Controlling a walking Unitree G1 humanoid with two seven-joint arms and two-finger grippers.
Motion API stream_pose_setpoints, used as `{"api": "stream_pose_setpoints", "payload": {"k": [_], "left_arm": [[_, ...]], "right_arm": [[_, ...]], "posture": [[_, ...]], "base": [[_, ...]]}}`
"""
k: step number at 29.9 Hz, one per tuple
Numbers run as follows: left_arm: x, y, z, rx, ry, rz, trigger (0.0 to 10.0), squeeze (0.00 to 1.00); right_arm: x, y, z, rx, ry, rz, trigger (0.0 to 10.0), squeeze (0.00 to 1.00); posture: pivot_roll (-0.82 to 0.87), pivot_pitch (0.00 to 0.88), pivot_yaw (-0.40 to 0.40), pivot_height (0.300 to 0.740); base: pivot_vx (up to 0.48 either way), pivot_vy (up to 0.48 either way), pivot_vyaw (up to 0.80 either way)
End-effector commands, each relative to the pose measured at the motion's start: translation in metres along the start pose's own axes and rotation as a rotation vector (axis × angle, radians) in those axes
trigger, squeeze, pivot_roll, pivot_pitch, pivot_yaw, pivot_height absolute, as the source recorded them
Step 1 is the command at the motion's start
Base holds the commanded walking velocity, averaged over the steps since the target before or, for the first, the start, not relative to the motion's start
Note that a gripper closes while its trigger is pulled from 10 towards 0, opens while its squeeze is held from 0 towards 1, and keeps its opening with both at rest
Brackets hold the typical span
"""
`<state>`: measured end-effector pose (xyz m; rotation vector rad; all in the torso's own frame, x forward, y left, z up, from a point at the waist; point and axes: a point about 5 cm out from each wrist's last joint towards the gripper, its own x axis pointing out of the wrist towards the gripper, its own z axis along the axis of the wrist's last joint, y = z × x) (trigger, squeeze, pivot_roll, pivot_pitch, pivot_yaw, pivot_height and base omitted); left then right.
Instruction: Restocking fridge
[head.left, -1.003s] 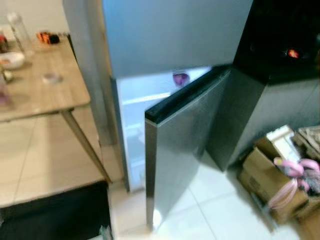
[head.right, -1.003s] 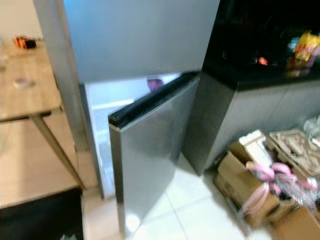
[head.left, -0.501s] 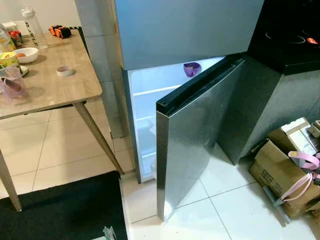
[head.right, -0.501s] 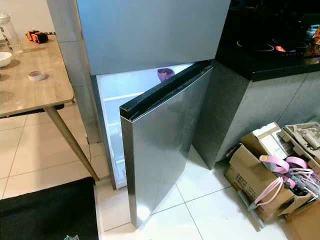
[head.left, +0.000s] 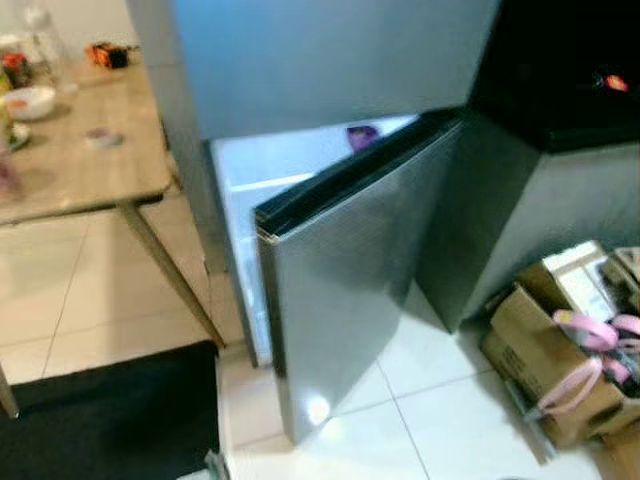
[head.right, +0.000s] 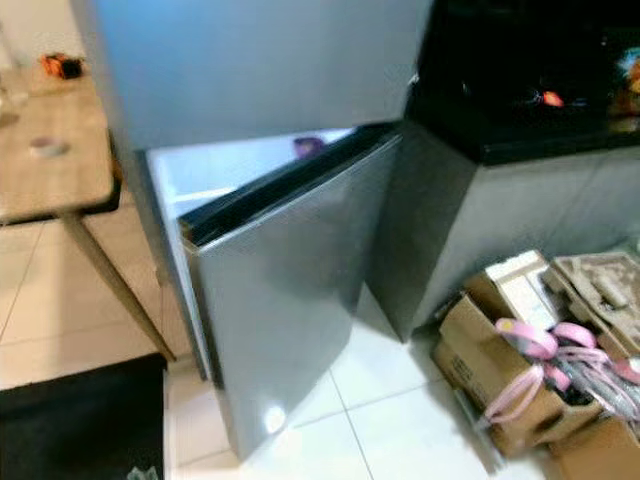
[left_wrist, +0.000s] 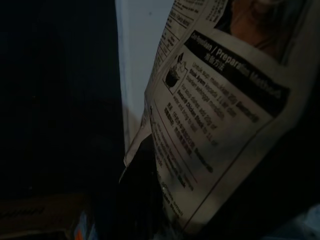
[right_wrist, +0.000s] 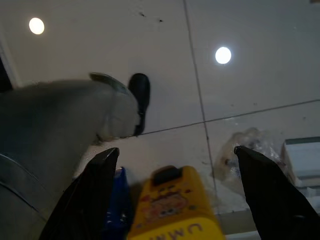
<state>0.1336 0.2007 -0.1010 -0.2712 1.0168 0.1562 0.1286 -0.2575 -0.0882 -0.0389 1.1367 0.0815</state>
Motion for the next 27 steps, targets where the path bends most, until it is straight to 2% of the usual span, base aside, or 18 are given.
{"api": "stream_pose_setpoints", "payload": {"k": [1, 6, 10, 11, 13, 14, 15, 19, 20, 24, 27], "left_arm": [[0.0, 0.004, 0.005, -0.003, -0.021, 0.015, 10.0, 0.0], [0.001, 0.007, 0.019, -0.023, -0.078, 0.034, 10.0, 0.0], [0.001, 0.014, 0.04, -0.082, -0.165, 0.074, 10.0, 0.0], [0.001, 0.014, 0.04, -0.082, -0.165, 0.074, 10.0, 0.0], [0.0, 0.02, 0.056, -0.108, -0.229, 0.098, 10.0, 0.0], [0.0, 0.02, 0.056, -0.108, -0.229, 0.098, 10.0, 0.0], [-0.002, 0.026, 0.072, -0.139, -0.292, 0.124, 10.0, 0.0], [-0.008, 0.039, 0.096, -0.185, -0.4, 0.185, 10.0, 0.0], [-0.008, 0.039, 0.096, -0.185, -0.4, 0.185, 10.0, 0.0], [-0.027, 0.07, 0.141, -0.296, -0.602, 0.333, 10.0, 0.0], [-0.032, 0.077, 0.152, -0.322, -0.647, 0.358, 10.0, 0.0]], "right_arm": [[0.001, 0.005, -0.004, 0.016, 0.004, 0.01, 10.0, 0.0], [0.002, 0.007, -0.002, 0.03, -0.004, 0.019, 10.0, 0.0], [0.002, 0.007, -0.001, 0.019, -0.009, 0.023, 10.0, 0.0], [0.002, 0.007, -0.001, 0.019, -0.009, 0.023, 10.0, 0.0], [0.002, 0.008, -0.001, 0.021, -0.013, 0.02, 10.0, 0.0], [0.002, 0.008, -0.001, 0.021, -0.013, 0.02, 10.0, 0.0], [0.002, 0.008, -0.001, 0.022, -0.016, 0.021, 10.0, 0.0], [0.002, 0.008, -0.001, 0.022, -0.017, 0.022, 10.0, 0.0], [0.002, 0.008, -0.001, 0.022, -0.017, 0.022, 10.0, 0.0], [0.002, 0.007, -0.003, 0.018, -0.011, 0.022, 10.0, 0.0], [0.001, 0.007, -0.004, 0.017, -0.009, 0.023, 10.0, 0.0]], "posture": [[-0.09, 0.028, -0.015, 0.74], [-0.09, 0.024, -0.012, 0.74], [-0.09, 0.021, -0.01, 0.74], [-0.09, 0.021, -0.01, 0.74], [-0.08, 0.019, -0.009, 0.74], [-0.08, 0.019, -0.009, 0.74], [-0.08, 0.019, -0.006, 0.74], [-0.08, 0.021, -0.003, 0.74], [-0.08, 0.021, -0.003, 0.74], [-0.08, 0.037, -0.003, 0.74], [-0.08, 0.04, -0.003, 0.74]], "base": [[0.0, 0.0, 0.0], [0.0, 0.0, -0.64], [0.0, 0.0, -0.8], [0.0, 0.0, -0.8], [0.0, 0.0, -0.3], [0.0, 0.0, 0.0], [0.0, 0.0, 0.0], [0.0, 0.0, 0.0], [0.0, 0.0, 0.0], [0.0, 0.0, 0.0], [0.0, 0.0, 0.0]]}}
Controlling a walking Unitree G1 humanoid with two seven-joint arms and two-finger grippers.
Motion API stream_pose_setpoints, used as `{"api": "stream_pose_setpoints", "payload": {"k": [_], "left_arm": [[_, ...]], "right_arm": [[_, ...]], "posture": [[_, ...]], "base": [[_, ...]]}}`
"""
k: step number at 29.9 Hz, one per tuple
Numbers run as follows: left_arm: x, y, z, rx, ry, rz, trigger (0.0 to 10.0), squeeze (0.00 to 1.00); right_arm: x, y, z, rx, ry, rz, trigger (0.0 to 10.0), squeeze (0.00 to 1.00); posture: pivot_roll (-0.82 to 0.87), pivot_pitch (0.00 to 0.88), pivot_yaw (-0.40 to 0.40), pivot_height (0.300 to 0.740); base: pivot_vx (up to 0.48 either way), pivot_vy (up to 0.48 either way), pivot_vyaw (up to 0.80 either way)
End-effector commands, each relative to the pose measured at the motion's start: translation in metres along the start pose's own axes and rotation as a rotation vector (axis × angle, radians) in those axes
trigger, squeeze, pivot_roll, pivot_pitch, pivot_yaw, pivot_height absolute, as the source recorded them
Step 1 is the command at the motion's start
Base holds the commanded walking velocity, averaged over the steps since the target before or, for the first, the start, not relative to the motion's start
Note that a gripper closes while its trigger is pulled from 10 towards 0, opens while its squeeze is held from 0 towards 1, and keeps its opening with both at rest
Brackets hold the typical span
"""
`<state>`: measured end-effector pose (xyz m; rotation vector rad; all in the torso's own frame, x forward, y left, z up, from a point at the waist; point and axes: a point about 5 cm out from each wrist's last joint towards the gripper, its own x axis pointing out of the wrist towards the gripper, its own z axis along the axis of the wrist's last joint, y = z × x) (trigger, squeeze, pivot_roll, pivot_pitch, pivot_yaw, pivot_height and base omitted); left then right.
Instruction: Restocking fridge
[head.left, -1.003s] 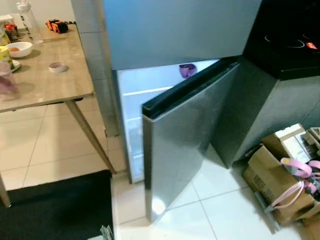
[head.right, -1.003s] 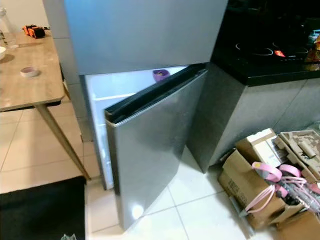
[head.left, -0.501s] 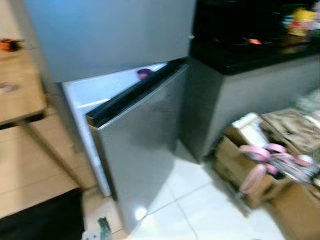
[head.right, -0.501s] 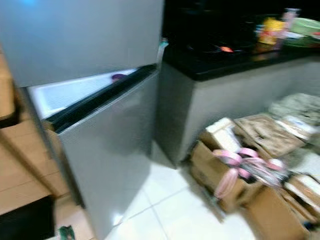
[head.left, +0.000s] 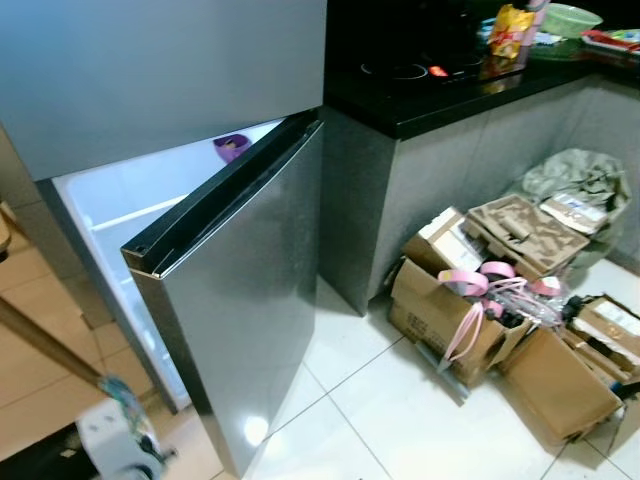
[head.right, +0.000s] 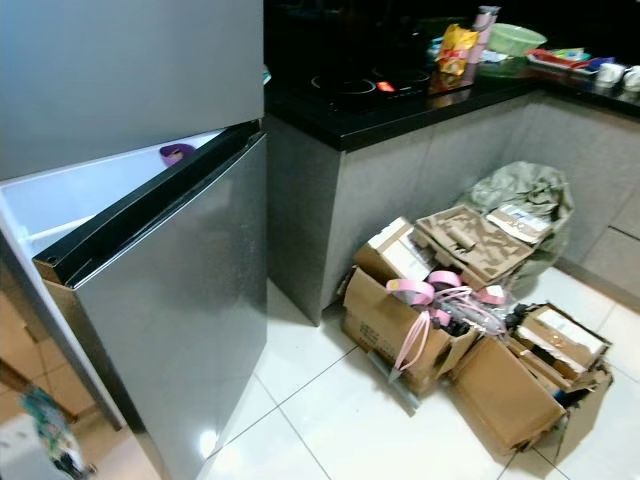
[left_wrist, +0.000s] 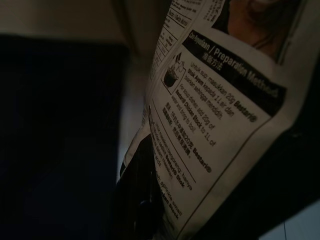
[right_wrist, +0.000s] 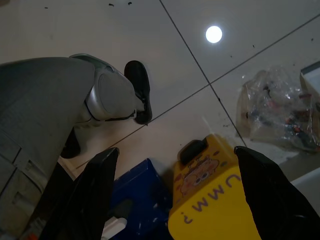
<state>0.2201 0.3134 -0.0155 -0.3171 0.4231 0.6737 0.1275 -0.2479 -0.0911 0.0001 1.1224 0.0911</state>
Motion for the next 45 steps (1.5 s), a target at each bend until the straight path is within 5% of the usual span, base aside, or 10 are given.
{"api": "stream_pose_setpoints", "payload": {"k": [1, 7, 11, 20, 28, 35, 45], "left_arm": [[0.005, 0.002, 0.021, -0.03, -0.092, 0.019, 10.0, 0.0], [0.014, -0.02, 0.06, -0.125, -0.207, -0.087, 10.0, 0.0], [0.017, -0.068, 0.094, -0.17, -0.282, -0.346, 10.0, 0.0], [0.008, -0.117, 0.12, -0.19, -0.364, -0.617, 10.0, 0.0], [0.001, -0.134, 0.116, -0.149, -0.337, -0.779, 10.0, 0.0], [-0.021, -0.163, 0.073, -0.134, -0.166, -1.145, 10.0, 0.0], [-0.038, -0.175, 0.044, -0.125, -0.034, -1.349, 10.0, 0.0]], "right_arm": [[-0.002, -0.002, -0.004, -0.01, 0.011, -0.005, 10.0, 0.0], [-0.002, -0.001, -0.008, -0.006, 0.017, -0.008, 10.0, 0.0], [-0.002, 0.0, -0.009, -0.001, 0.019, -0.011, 10.0, 0.0], [-0.001, 0.0, -0.009, 0.004, 0.017, -0.015, 10.0, 0.0], [-0.001, 0.0, -0.009, 0.003, 0.015, -0.016, 10.0, 0.0], [-0.001, -0.001, -0.008, 0.0, 0.016, -0.027, 10.0, 0.0], [-0.001, -0.001, -0.008, -0.003, 0.016, -0.033, 10.0, 0.0]], "posture": [[-0.08, 0.04, -0.003, 0.74], [-0.08, 0.054, 0.005, 0.74], [-0.09, 0.055, 0.008, 0.74], [-0.08, 0.051, 0.01, 0.74], [-0.08, 0.051, 0.009, 0.74], [-0.08, 0.054, 0.008, 0.74], [-0.08, 0.054, 0.008, 0.74]], "base": [[0.0, 0.0, 0.0], [0.0, 0.0, 0.0], [0.0, 0.0, 0.0], [0.0, 0.0, 0.0], [0.0, 0.0, 0.0], [0.0, 0.0, 0.0], [0.0, 0.0, 0.0]]}}
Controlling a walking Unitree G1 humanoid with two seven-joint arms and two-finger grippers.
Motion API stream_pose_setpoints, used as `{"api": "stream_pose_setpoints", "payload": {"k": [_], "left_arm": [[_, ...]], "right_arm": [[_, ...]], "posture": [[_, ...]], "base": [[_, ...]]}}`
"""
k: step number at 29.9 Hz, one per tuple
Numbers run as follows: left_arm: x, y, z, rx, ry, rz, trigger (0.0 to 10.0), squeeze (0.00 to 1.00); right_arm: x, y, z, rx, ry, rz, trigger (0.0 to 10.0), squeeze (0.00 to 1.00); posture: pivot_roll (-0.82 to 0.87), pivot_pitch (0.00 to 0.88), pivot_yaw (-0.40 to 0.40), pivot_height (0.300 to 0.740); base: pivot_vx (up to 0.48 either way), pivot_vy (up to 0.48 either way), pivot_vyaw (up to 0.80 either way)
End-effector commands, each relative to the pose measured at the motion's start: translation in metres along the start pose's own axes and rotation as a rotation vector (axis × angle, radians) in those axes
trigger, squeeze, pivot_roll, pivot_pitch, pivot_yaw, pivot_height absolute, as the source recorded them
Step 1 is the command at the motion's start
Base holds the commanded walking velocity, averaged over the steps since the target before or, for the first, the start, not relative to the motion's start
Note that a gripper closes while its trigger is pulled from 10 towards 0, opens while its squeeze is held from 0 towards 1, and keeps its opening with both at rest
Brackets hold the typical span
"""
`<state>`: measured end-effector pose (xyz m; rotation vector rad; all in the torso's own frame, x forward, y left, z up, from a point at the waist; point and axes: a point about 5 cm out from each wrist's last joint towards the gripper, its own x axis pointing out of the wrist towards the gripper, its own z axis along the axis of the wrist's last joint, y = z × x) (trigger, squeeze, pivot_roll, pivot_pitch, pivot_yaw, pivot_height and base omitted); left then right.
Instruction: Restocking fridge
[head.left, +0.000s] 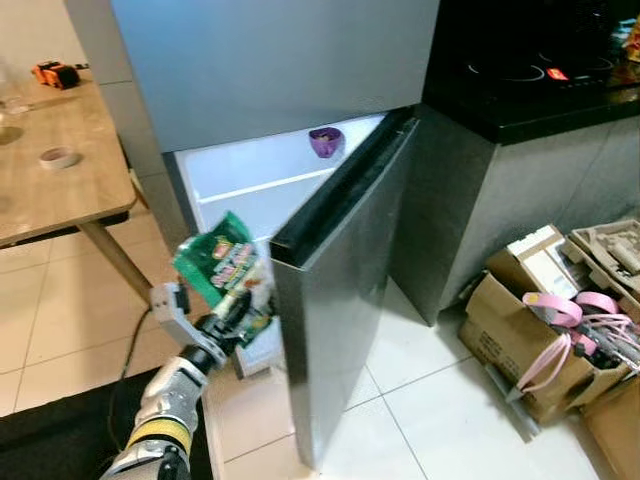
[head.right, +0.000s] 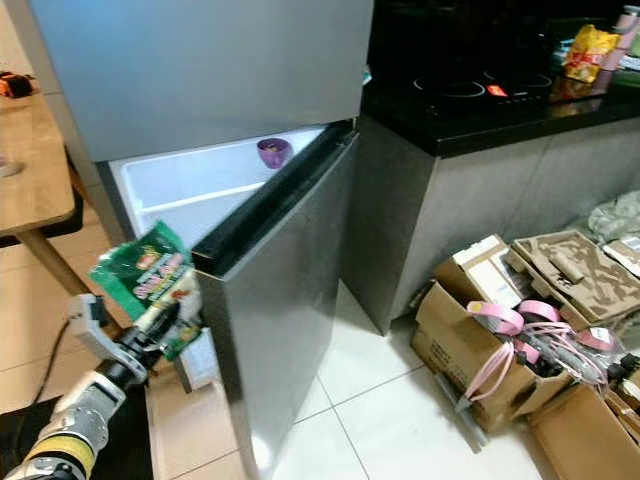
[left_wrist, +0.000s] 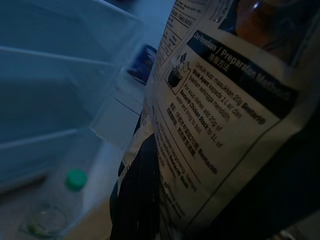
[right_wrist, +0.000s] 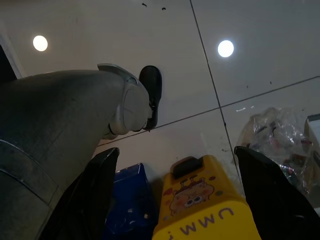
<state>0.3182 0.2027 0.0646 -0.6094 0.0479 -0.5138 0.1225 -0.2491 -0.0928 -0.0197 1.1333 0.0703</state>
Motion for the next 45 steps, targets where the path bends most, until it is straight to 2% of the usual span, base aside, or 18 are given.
{"api": "stream_pose_setpoints", "payload": {"k": [1, 6, 8, 12, 14, 18, 21, 24, 26, 27, 29, 31, 32, 34, 36, 39, 40, 45], "left_arm": [[0.012, -0.017, -0.014, -0.015, 0.062, -0.116, 10.0, 0.0], [0.014, -0.032, -0.034, -0.056, 0.13, -0.224, 10.0, 0.0], [0.015, -0.044, -0.048, -0.093, 0.169, -0.294, 10.0, 0.0], [0.015, -0.055, -0.059, -0.126, 0.203, -0.351, 10.0, 0.0], [0.016, -0.072, -0.078, -0.164, 0.256, -0.434, 10.0, 0.0], [0.016, -0.085, -0.091, -0.183, 0.293, -0.481, 10.0, 0.0], [0.015, -0.086, -0.094, -0.201, 0.294, -0.471, 10.0, 0.0], [0.003, -0.066, -0.096, -0.211, 0.299, -0.34, 10.0, 0.0], [0.002, -0.065, -0.096, -0.211, 0.299, -0.332, 10.0, 0.0], [-0.008, -0.05, -0.096, -0.226, 0.286, -0.211, 10.0, 0.0], [-0.013, -0.044, -0.096, -0.234, 0.279, -0.163, 10.0, 0.0], [-0.03, -0.025, -0.098, -0.283, 0.251, -0.001, 10.0, 0.0], [-0.03, -0.025, -0.098, -0.283, 0.251, -0.001, 10.0, 0.0], [-0.054, -0.009, -0.106, -0.3, 0.264, 0.171, 10.0, 0.0], [-0.061, -0.006, -0.109, -0.304, 0.272, 0.214, 10.0, 0.0], [-0.083, 0.001, -0.121, -0.302, 0.317, 0.342, 10.0, 0.0], [-0.083, 0.001, -0.121, -0.302, 0.317, 0.342, 10.0, 0.0], [-0.106, 0.006, -0.133, -0.323, 0.357, 0.475, 10.0, 0.0]], "right_arm": [[0.0, 0.0, -0.003, 0.002, 0.004, -0.006, 10.0, 0.0], [0.0, 0.0, -0.002, 0.0, 0.005, -0.007, 10.0, 0.0], [0.0, 0.0, -0.002, 0.001, 0.004, -0.007, 10.0, 0.0], [0.0, 0.001, -0.002, 0.001, 0.004, -0.007, 10.0, 0.0], [0.0, 0.001, -0.001, 0.0, 0.004, -0.008, 10.0, 0.0], [0.0, 0.001, -0.001, -0.001, 0.003, -0.01, 10.0, 0.0], [0.0, 0.0, -0.001, -0.001, 0.002, -0.011, 10.0, 0.0], [0.0, 0.001, 0.0, -0.004, 0.002, -0.013, 10.0, 0.0], [0.0, 0.001, 0.0, -0.004, 0.002, -0.012, 10.0, 0.0], [0.001, 0.001, 0.0, -0.003, 0.001, -0.01, 10.0, 0.0], [0.001, 0.001, 0.0, -0.003, 0.001, -0.009, 10.0, 0.0], [0.001, 0.002, 0.0, -0.004, 0.003, -0.002, 10.0, 0.0], [0.001, 0.002, 0.0, -0.004, 0.003, -0.002, 10.0, 0.0], [0.001, 0.002, -0.001, 0.001, 0.001, 0.006, 10.0, 0.0], [0.001, 0.004, -0.001, 0.008, -0.004, 0.023, 10.0, 0.0], [0.001, 0.009, -0.001, -0.014, -0.001, 0.079, 10.0, 0.0], [0.001, 0.009, -0.001, -0.014, -0.001, 0.079, 10.0, 0.0], [0.001, 0.016, -0.005, -0.092, 0.03, 0.177, 10.0, 0.0]], "posture": [[-0.08, 0.053, 0.006, 0.74], [-0.08, 0.053, 0.006, 0.74], [-0.08, 0.053, 0.006, 0.74], [-0.08, 0.053, 0.006, 0.74], [-0.08, 0.047, 0.005, 0.74], [-0.08, 0.047, 0.005, 0.74], [-0.08, 0.047, 0.005, 0.74], [-0.08, 0.038, 0.004, 0.74], [-0.08, 0.038, 0.004, 0.74], [-0.08, 0.036, 0.007, 0.74], [-0.08, 0.036, 0.007, 0.74], [-0.08, 0.039, 0.007, 0.74], [-0.08, 0.039, 0.007, 0.74], [-0.08, 0.041, 0.009, 0.74], [-0.08, 0.041, 0.008, 0.74], [-0.09, 0.043, 0.007, 0.74], [-0.09, 0.043, 0.007, 0.74], [-0.09, 0.042, 0.003, 0.74]], "base": [[0.0, 0.0, 0.0], [0.0, 0.0, 0.0], [0.0, 0.0, 0.0], [0.0, 0.0, 0.0], [0.0, 0.0, 0.0], [0.0, 0.0, 0.0], [0.0, 0.0, 0.0], [0.0, 0.0, 0.0], [0.0, 0.0, 0.0], [0.0, 0.0, 0.0], [0.0, 0.0, 0.0], [0.0, 0.0, 0.0], [0.0, 0.0, 0.0], [0.0, 0.0, 0.0], [0.0, 0.0, 0.0], [0.0, 0.0, 0.0], [0.0, 0.0, 0.0], [0.0, 0.0, 0.0]]}}
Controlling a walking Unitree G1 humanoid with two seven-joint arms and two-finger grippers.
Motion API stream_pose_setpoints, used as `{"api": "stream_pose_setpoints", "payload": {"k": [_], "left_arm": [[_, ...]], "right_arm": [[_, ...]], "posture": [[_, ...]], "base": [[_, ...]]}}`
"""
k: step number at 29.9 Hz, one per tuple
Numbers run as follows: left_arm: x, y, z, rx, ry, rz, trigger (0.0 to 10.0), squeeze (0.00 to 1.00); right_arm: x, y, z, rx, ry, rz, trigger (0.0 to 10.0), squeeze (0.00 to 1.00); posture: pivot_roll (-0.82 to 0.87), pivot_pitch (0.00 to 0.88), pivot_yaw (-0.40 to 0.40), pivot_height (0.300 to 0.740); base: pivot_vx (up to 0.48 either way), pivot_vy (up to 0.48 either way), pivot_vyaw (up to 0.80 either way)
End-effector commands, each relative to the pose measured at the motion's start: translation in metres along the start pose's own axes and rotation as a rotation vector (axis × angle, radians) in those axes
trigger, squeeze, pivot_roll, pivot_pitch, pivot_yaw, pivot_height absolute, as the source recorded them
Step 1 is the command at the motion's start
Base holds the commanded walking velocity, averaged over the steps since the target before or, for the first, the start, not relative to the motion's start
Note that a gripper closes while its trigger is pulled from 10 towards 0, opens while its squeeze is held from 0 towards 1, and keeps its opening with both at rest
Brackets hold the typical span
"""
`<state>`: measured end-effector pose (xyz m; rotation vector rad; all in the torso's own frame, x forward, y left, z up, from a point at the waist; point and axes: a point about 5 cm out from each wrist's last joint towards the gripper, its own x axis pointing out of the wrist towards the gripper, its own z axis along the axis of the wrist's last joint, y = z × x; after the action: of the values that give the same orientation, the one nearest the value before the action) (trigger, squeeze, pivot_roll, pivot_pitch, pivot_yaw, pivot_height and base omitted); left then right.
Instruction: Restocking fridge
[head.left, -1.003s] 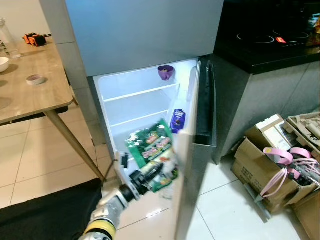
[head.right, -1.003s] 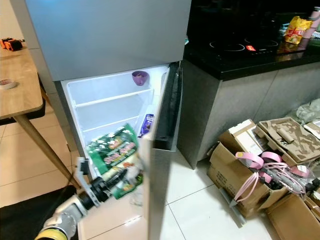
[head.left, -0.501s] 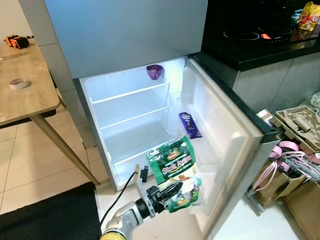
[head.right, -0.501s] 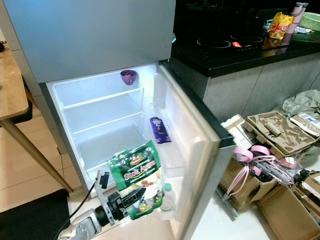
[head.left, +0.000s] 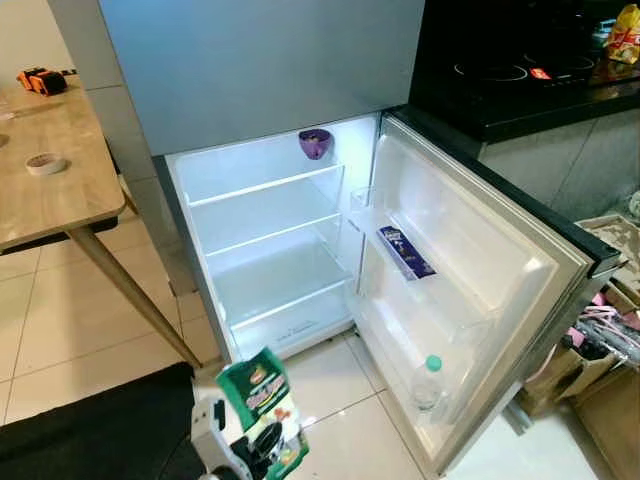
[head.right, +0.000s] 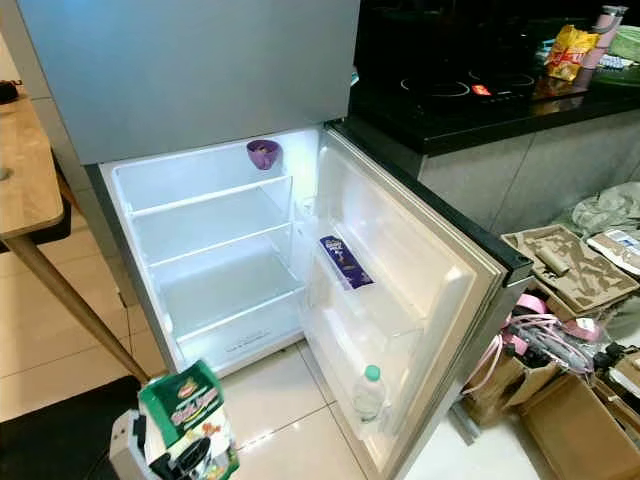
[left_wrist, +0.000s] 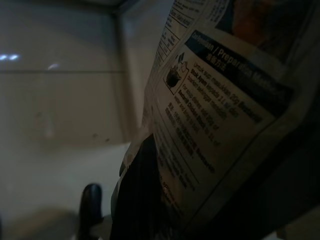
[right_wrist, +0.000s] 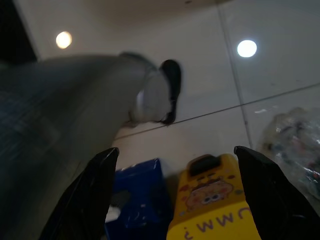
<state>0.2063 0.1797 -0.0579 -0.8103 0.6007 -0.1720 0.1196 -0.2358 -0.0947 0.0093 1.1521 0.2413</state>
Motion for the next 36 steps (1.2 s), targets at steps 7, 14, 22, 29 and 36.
{"api": "stream_pose_setpoints", "payload": {"k": [7, 14, 22, 29, 36], "left_arm": [[-0.017, 0.019, -0.016, -0.002, 0.04, 0.134, 10.0, 0.0], [-0.021, 0.024, -0.024, 0.034, 0.064, 0.199, 10.0, 0.0], [-0.032, 0.034, -0.033, 0.081, 0.103, 0.299, 10.0, 0.0], [-0.035, 0.037, -0.034, 0.098, 0.11, 0.326, 10.0, 0.0], [-0.031, 0.035, -0.031, 0.111, 0.096, 0.318, 10.0, 0.0]], "right_arm": [[0.004, 0.009, 0.01, -0.035, -0.022, 0.071, 10.0, 0.0], [0.003, 0.004, 0.009, -0.022, -0.002, 0.032, 10.0, 0.0], [0.002, 0.004, 0.004, -0.003, 0.004, 0.032, 10.0, 0.0], [0.003, 0.005, 0.004, 0.003, 0.003, 0.033, 10.0, 0.0], [0.004, 0.009, 0.012, -0.017, -0.042, 0.071, 10.0, 0.0]], "posture": [[-0.09, 0.043, 0.004, 0.74], [-0.09, 0.041, 0.004, 0.74], [-0.09, 0.04, 0.01, 0.74], [-0.09, 0.042, 0.011, 0.74], [-0.09, 0.043, 0.012, 0.74]], "base": [[0.0, 0.0, 0.0], [0.0, 0.0, -0.8], [0.0, 0.0, -0.8], [0.0, 0.0, -0.8], [0.0, 0.0, -0.46]]}}
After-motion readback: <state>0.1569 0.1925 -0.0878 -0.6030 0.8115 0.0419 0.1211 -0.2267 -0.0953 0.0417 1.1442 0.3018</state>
